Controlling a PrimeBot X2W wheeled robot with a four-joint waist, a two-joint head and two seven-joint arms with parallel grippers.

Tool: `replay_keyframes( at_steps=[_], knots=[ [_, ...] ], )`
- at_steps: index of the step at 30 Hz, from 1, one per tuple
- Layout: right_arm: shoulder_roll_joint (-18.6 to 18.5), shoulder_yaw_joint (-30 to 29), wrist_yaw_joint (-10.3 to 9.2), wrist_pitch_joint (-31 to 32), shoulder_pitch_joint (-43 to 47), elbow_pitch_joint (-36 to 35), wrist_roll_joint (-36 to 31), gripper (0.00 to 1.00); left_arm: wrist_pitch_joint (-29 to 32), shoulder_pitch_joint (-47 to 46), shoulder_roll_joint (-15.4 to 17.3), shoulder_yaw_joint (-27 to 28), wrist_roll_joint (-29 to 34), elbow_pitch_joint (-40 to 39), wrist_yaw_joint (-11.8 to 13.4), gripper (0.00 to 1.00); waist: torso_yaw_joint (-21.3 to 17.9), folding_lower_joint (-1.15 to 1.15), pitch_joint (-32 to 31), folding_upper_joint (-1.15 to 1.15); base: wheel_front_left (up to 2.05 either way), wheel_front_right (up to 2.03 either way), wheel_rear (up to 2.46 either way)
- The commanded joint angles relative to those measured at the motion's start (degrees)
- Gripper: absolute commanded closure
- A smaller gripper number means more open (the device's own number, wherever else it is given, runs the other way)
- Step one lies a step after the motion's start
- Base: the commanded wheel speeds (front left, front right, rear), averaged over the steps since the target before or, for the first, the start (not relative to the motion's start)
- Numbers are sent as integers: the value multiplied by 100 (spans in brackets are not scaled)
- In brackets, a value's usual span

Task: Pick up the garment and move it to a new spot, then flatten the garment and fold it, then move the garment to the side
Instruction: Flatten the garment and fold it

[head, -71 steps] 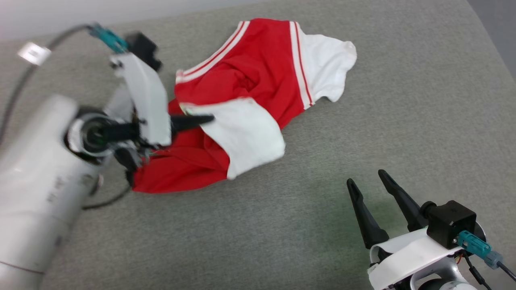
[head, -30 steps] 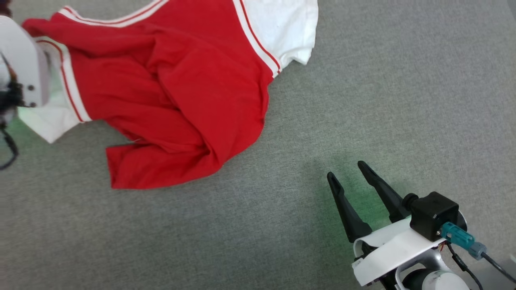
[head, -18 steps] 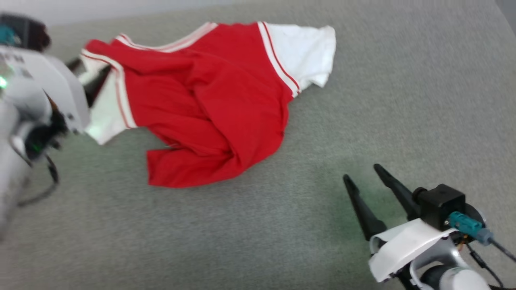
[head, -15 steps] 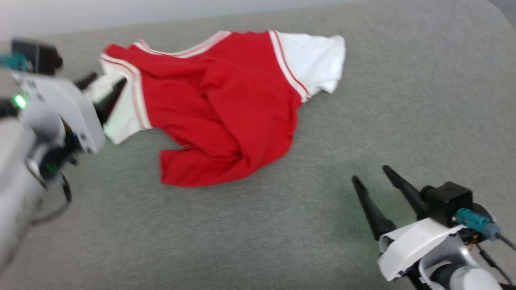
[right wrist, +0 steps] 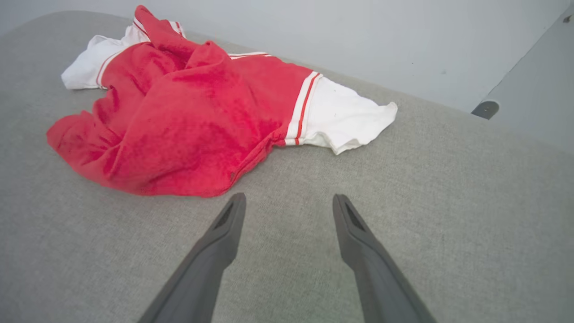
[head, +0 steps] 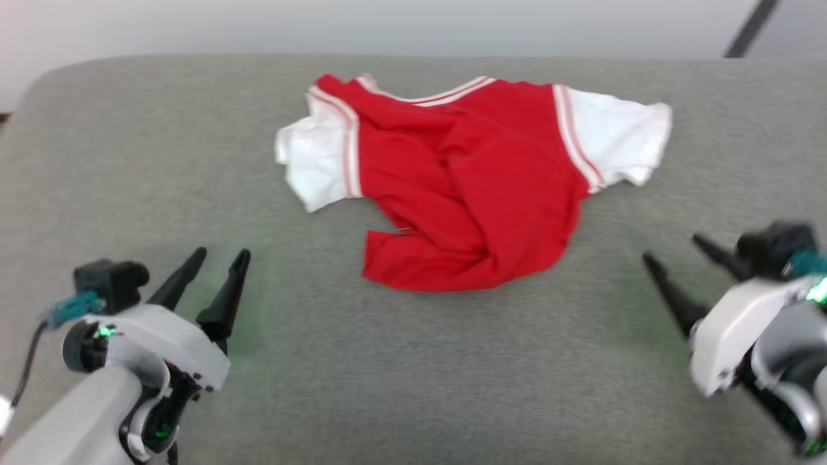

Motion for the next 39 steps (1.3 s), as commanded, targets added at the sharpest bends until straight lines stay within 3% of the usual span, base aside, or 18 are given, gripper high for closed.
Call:
replay_keyframes(
  at_steps=[1, 4, 7, 14, 19, 25, 31, 37, 38, 39],
  knots=[
    [-92, -37, -5, 125, -225, 48, 93, 0, -29, 152, -69, 313, 168, -224, 91, 0, 364, 0, 81, 0, 0, 0, 0],
    [-429, -71, -5, 522, -795, 235, 290, 0, -19, 707, -264, 1104, 802, -780, 268, 0, 561, 0, 307, 0, 0, 0, 0],
    [-738, -61, -5, 894, -1445, 551, 467, 0, -20, 1127, -544, 1881, 1381, -1240, 195, 0, 742, 0, 587, 0, 0, 0, 0],
    [-1402, 119, -5, 1555, -3003, 1491, 653, 0, -21, 1437, -1301, 2970, 2528, -1763, -390, 0, 1170, 0, 1365, 0, 0, 0, 0],
    [-1589, 267, -5, 1978, -3961, 2097, 673, 0, -22, 1302, -1696, 3274, 2922, -1678, -708, 0, 1411, 0, 1898, 0, 0, 0, 0],
    [-1562, 560, -5, 2247, -4759, 2536, 590, 0, -22, 1139, -1911, 3500, 3084, -1679, -828, 0, 1537, 0, 2389, 0, 0, 0, 0],
    [-1596, 988, -5, 2626, -5329, 3019, 593, 0, -22, 1006, -1883, 3619, 3086, -2003, -837, 0, 1604, 0, 2639, 0, 0, 0, 0],
    [-1472, 1250, 1, 2938, -5250, 3486, 831, 0, -22, 1095, -1824, 3707, 3111, -2333, -839, 0, 1586, 0, 2641, 0, 0, 0, 0],
    [-1460, 1258, 2, 2948, -5251, 3521, 856, 26, -22, 1117, -1822, 3712, 3125, -2373, -839, 0, 1574, 0, 2636, 0, 0, 0, 0],
    [-1468, 1269, 2, 2934, -5231, 3538, 871, 59, -22, 1131, -1815, 3718, 3136, -2416, -839, 0, 1564, 0, 2629, 0, 0, 0, 0]
  ],
)
